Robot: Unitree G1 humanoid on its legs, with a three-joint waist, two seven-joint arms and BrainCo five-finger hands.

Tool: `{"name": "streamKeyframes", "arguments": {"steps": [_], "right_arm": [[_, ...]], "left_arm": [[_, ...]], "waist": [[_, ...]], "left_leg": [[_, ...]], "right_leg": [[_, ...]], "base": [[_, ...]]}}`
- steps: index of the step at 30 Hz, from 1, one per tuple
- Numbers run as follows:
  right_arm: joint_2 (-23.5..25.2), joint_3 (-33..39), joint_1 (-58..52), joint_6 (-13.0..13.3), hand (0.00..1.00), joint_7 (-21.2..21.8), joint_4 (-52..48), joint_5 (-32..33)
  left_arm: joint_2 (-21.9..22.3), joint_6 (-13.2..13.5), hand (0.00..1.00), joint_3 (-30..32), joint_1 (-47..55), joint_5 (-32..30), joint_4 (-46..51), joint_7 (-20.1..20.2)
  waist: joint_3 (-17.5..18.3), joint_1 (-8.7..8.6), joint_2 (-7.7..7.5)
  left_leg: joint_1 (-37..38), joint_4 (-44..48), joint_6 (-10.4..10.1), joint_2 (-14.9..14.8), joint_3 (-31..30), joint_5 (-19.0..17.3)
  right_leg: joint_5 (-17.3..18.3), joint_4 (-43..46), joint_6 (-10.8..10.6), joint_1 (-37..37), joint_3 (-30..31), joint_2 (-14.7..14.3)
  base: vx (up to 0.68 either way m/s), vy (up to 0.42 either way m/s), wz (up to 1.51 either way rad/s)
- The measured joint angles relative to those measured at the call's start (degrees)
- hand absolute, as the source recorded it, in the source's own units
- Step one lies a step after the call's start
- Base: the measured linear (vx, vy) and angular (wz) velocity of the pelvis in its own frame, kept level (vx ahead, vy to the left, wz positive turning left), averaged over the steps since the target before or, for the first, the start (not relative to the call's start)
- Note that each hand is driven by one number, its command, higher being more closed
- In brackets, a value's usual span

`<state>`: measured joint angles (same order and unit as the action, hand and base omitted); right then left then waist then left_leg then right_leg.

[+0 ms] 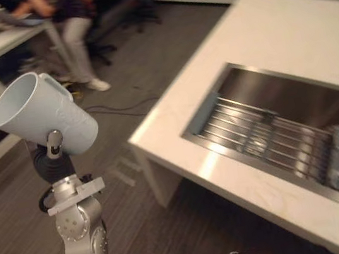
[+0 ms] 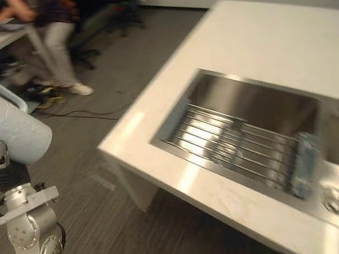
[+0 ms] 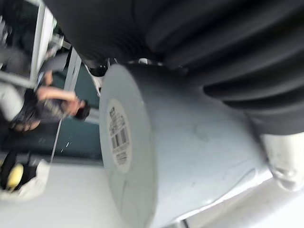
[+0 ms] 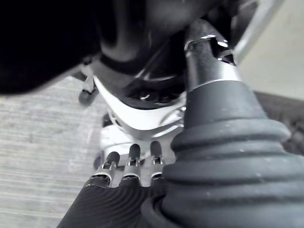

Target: Walk over to the sink, pick up the cup, carry it to the dishwasher, place the cup inside the dishwasher, then close the dishwasher door

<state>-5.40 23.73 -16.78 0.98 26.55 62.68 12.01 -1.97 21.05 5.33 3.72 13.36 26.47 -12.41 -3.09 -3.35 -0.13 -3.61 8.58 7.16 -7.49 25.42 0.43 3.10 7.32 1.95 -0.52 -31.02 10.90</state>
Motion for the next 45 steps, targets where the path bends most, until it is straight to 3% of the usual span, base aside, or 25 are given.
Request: {"name": "streamKeyframes", "arguments": {"steps": [1,3,5,6,7,8,10,11,12,13,14,16,18,21,23,24,25,26,28,30,33,34,41,43,45], "right_arm": [[-0.4,0.8,1.5,0.0,0.00,-1.0,1.5,-0.1],[-1.1,1.3,1.7,0.2,0.00,-0.9,1.2,-0.1],[-2.9,2.3,1.4,-0.3,0.00,-1.1,1.3,-0.1],[-3.5,2.3,1.1,-0.2,0.00,-1.0,1.3,-0.1],[-3.1,2.3,1.3,-1.2,0.00,-1.8,1.4,-0.1],[-3.2,2.3,1.2,-1.5,0.00,-1.8,1.4,-0.1],[-3.3,2.2,1.1,-2.0,0.00,-1.6,1.1,0.1],[-3.0,2.2,0.3,-1.6,0.00,-1.3,-0.4,0.8],[-2.1,2.4,-1.2,-0.5,0.00,-1.1,-1.5,2.6],[-0.7,2.3,-1.2,0.0,0.00,-1.3,-1.5,4.7],[0.0,2.2,-1.2,0.1,0.00,-1.6,-1.5,5.4],[1.2,1.6,-1.5,0.5,0.00,-2.3,-1.4,6.5],[1.4,0.6,-1.7,1.4,0.00,-3.8,-1.8,7.0],[0.7,-2.8,-2.2,1.9,0.00,-4.7,-5.2,7.8],[0.6,-5.3,-2.0,1.8,0.00,-4.8,-7.4,7.8],[0.9,-6.9,-1.9,1.8,0.00,-5.6,-8.3,7.9],[1.9,-8.0,-1.9,1.8,0.00,-6.4,-8.4,8.1],[2.8,-8.1,-2.1,1.8,0.00,-6.6,-8.4,8.3],[0.6,-9.8,-1.7,1.7,0.00,-6.8,-9.2,8.5],[0.0,-10.4,-1.7,1.5,0.00,-6.6,-9.5,9.0],[0.5,-10.6,-1.5,1.5,0.00,-6.7,-9.8,9.2],[4.4,-5.4,-3.3,2.8,0.00,-7.2,-9.3,12.5],[4.5,-5.6,-3.3,2.8,0.00,-7.3,-9.3,12.6],[4.3,-7.7,-3.3,3.1,0.00,-7.6,-9.4,13.6],[4.0,-8.6,-3.2,3.0,0.00,-7.9,-9.4,13.5]], "left_arm": [[0.0,2.8,1.00,-0.1,-0.6,0.1,-1.2,-0.2],[0.1,3.4,1.00,-1.9,-0.8,0.1,-2.3,0.8],[0.9,3.5,1.00,-4.8,-1.0,1.2,-2.5,2.8],[0.8,3.9,1.00,-5.8,-1.0,1.6,-2.0,3.4],[0.5,3.9,1.00,-5.7,-0.4,2.2,-0.8,3.3],[0.4,3.9,1.00,-5.5,-0.1,2.2,-0.5,2.8],[-0.2,3.8,1.00,-5.7,-0.2,1.7,-0.5,2.1],[-0.4,3.6,1.00,-7.4,-0.6,1.0,-0.5,1.7],[-0.5,4.2,1.00,-10.0,-1.0,1.0,-1.4,2.0],[-1.1,4.9,1.00,-13.2,-2.8,0.8,-3.9,3.0],[-1.1,4.9,1.00,-15.1,-4.2,-0.1,-6.1,3.2],[-1.5,5.2,1.00,-17.3,-5.1,-0.8,-9.2,3.7],[-1.4,5.1,1.00,-18.0,-5.1,-1.4,-10.3,3.4],[-1.4,3.7,1.00,-20.2,-5.1,-4.0,-8.7,2.4],[-1.4,1.9,1.00,-21.1,-5.5,-4.7,-8.5,2.3],[-1.6,0.6,1.00,-21.7,-6.0,-4.8,-8.4,2.3],[-2.0,-0.4,1.00,-22.4,-6.5,-4.7,-7.3,2.6],[-2.4,-0.7,1.00,-22.5,-6.5,-4.7,-6.6,2.8],[-0.7,-1.9,1.00,-24.3,-6.7,-4.7,-6.8,3.4],[0.2,-2.3,1.00,-24.7,-8.6,-4.7,-6.7,4.8],[0.3,-2.5,1.00,-24.1,-11.3,-3.9,-6.8,6.8],[-0.2,-0.5,1.00,-23.3,-11.4,0.0,-10.2,10.6],[0.4,-0.3,1.00,-22.5,-11.4,0.0,-10.4,10.5],[1.1,1.0,1.00,-21.6,-10.7,0.1,-11.7,9.4],[1.3,1.9,1.00,-21.3,-8.6,0.5,-11.8,8.6]], "waist": [[-0.7,-0.25,1.08],[-1.0,-0.31,0.86],[-1.2,-0.21,2.90],[-1.6,0.40,2.57],[-2.7,1.66,0.77],[-3.2,2.10,1.01],[-3.3,2.31,0.50],[-3.4,1.66,0.41],[-3.0,0.30,0.79],[-3.3,-1.26,1.72],[-3.8,-1.51,2.52],[-4.4,-2.32,3.13],[-4.1,-3.77,3.14],[-3.7,-4.07,3.80],[-3.4,-4.30,4.05],[-3.1,-4.41,2.82],[-1.9,-4.53,-1.07],[-1.1,-4.32,-3.43],[0.5,-4.22,-0.39],[1.0,-3.64,1.73],[0.7,-4.08,1.33],[1.6,-4.36,-1.17],[1.8,-4.52,-1.30],[1.6,-4.62,-1.69],[1.3,-4.06,-2.10]], "left_leg": [[1.6,7.5,-0.7,-4.8,4.9,-7.7],[6.8,7.4,-4.9,-8.1,14.4,-7.0],[9.8,2.7,-13.1,-6.8,15.4,-5.0],[10.0,0.8,-13.2,-4.1,15.1,-6.4],[10.6,0.3,-12.1,-1.4,13.7,-6.6],[10.5,0.4,-11.3,-0.6,13.0,-7.0],[8.7,1.4,-9.3,1.2,9.4,-8.3],[7.9,1.1,-7.9,2.8,5.2,-8.5],[6.2,1.1,-6.4,3.6,0.1,-8.3],[4.3,-0.5,-4.7,4.3,-6.8,-7.4],[4.4,-2.9,-2.9,5.7,-10.8,-6.3],[6.8,-7.8,-1.0,9.3,-15.8,-4.9],[7.9,-8.3,-0.6,10.5,-15.7,-5.1],[9.9,-9.2,-0.8,10.1,-14.3,-6.1],[10.5,-6.6,-3.0,8.0,-14.0,-8.1],[10.1,-2.9,-5.2,6.2,-12.7,-10.1],[10.1,0.9,-7.6,6.4,-12.2,-12.5],[10.5,2.4,-8.6,7.1,-12.2,-13.9],[10.5,7.7,-12.1,0.8,-12.3,-18.2],[11.5,6.8,-12.9,-1.8,-11.4,-18.5],[13.9,4.0,-13.1,-2.1,-9.6,-16.9],[14.1,3.2,-12.2,0.5,-5.5,-17.8],[13.9,3.1,-12.1,0.3,-3.9,-17.9],[15.1,5.6,-12.2,-1.2,-3.0,-19.8],[12.6,16.7,-9.2,-3.3,-3.6,-21.3]], "right_leg": [[0.3,3.2,-2.7,0.8,-5.2,1.2],[0.0,3.9,-3.4,3.3,-11.1,4.1],[-1.5,4.3,-5.7,6.4,-17.9,6.9],[-2.9,4.2,-7.2,8.5,-21.0,9.4],[-4.6,5.1,-7.5,10.1,-22.2,12.3],[-5.7,6.1,-7.2,10.4,-22.7,13.4],[-9.7,10.0,-2.9,10.3,-21.1,16.0],[-13.0,15.7,1.7,8.5,-14.3,18.1],[-10.0,20.0,1.7,5.9,-7.2,17.7],[0.2,21.6,-2.1,3.8,2.3,12.0],[4.3,21.7,-2.4,2.3,9.5,7.3],[10.4,21.2,-5.0,-0.3,20.6,0.3],[12.8,20.5,-6.5,-2.8,25.8,-3.4],[12.6,19.4,-6.7,-10.8,32.2,-6.9],[10.1,16.8,-6.3,-14.5,35.5,-9.5],[6.0,12.8,-6.0,-14.9,37.7,-10.5],[1.2,9.8,-5.1,-14.8,39.9,-9.5],[-2.4,9.8,-5.3,-15.0,40.1,-8.3],[-2.0,10.4,-4.6,-13.2,36.3,-12.2],[-1.4,10.2,-3.6,-12.4,35.6,-14.5],[0.6,12.3,-2.6,-12.4,35.4,-15.3],[-0.9,10.8,-4.5,-12.2,38.0,-13.0],[0.3,10.2,-3.4,-13.3,36.3,-13.3],[2.7,15.3,-3.1,-14.3,29.6,-11.2],[5.4,18.6,-2.4,-14.4,28.6,-11.3]], "base": [[-0.05,-0.103,2.31],[0.02,0.167,2.09],[-0.03,0.400,2.03],[-0.08,0.454,1.34],[-0.08,0.466,1.09],[-0.08,0.462,0.79],[-0.10,0.384,0.97],[-0.07,0.293,1.65],[-0.01,0.288,2.62],[0.05,0.149,2.80],[0.08,0.144,2.75],[0.10,0.108,2.12],[0.12,0.051,1.87],[0.23,-0.028,1.26],[0.29,-0.140,0.72],[0.37,-0.263,0.63],[0.31,-0.229,0.57],[0.48,-0.354,0.34],[0.46,-0.277,0.20],[0.34,-0.141,0.00],[0.19,-0.081,-0.05],[0.05,-0.027,0.00],[-0.01,-0.018,-0.15],[0.08,-0.030,-0.30],[0.14,-0.130,-0.17]]}}
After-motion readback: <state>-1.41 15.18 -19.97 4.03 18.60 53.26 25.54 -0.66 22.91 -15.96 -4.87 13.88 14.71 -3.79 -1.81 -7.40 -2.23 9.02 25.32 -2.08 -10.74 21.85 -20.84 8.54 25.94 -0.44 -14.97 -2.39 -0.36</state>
